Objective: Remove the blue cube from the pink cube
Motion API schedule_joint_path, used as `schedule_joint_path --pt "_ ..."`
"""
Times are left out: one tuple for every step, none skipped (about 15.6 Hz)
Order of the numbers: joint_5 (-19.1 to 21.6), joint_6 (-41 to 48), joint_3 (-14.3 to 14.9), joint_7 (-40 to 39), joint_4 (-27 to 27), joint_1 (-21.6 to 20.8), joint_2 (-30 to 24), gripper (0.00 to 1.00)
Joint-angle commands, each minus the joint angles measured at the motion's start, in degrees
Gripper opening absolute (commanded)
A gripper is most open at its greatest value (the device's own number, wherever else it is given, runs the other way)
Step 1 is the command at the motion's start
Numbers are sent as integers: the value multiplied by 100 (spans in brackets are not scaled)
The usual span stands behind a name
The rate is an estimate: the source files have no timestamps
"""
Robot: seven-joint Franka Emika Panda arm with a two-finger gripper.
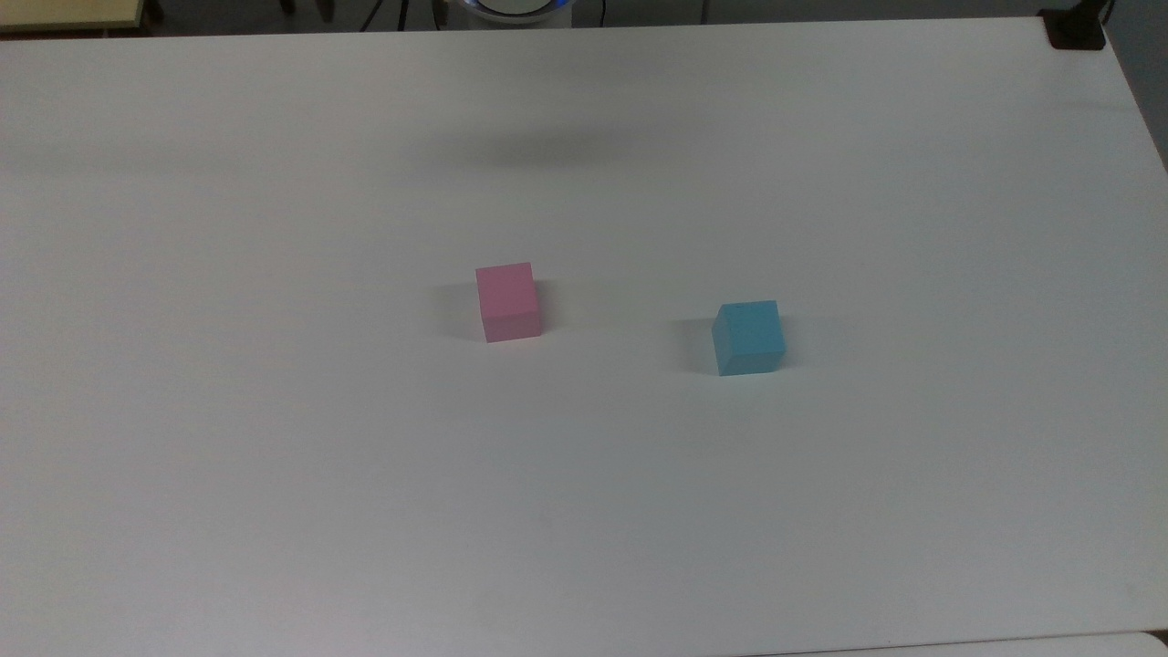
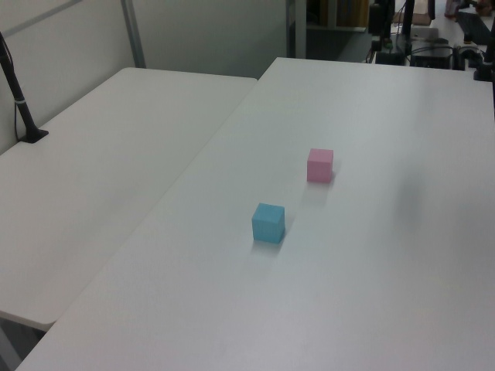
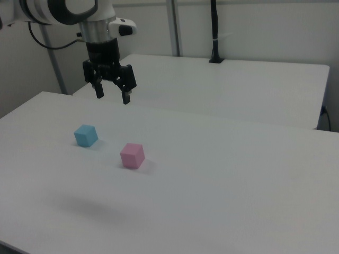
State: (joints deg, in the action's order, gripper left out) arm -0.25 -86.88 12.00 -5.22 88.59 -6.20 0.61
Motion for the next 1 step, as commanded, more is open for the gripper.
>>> schedule_joint_path --pt "-1 57 -136 56 238 66 -193 100"
